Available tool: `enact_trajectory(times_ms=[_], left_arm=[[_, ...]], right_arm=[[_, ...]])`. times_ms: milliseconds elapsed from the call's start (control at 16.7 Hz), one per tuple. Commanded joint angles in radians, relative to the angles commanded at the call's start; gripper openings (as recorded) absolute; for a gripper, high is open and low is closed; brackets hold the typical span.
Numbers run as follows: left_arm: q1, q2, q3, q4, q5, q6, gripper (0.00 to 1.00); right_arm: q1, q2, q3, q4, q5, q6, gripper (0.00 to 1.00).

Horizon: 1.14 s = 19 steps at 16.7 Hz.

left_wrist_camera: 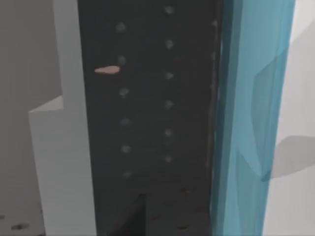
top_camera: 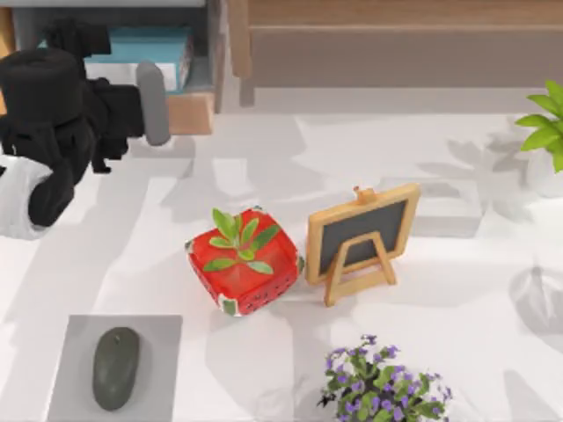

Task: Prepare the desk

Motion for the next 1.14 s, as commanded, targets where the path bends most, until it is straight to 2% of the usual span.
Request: enact_trajectory(times_ms=[600, 1140], left_arm=[[0.000, -0.017, -0.014, 0.004, -0.004, -0.002, 1.00], [-0.032, -0.153, -0.206, 0.052, -0.032, -0.008, 1.00]], right_arm=[[0.000, 0.000, 0.000, 0.000, 0.000, 0.000, 1.00], [0.000, 0.000, 0.000, 0.000, 0.000, 0.000, 1.00]])
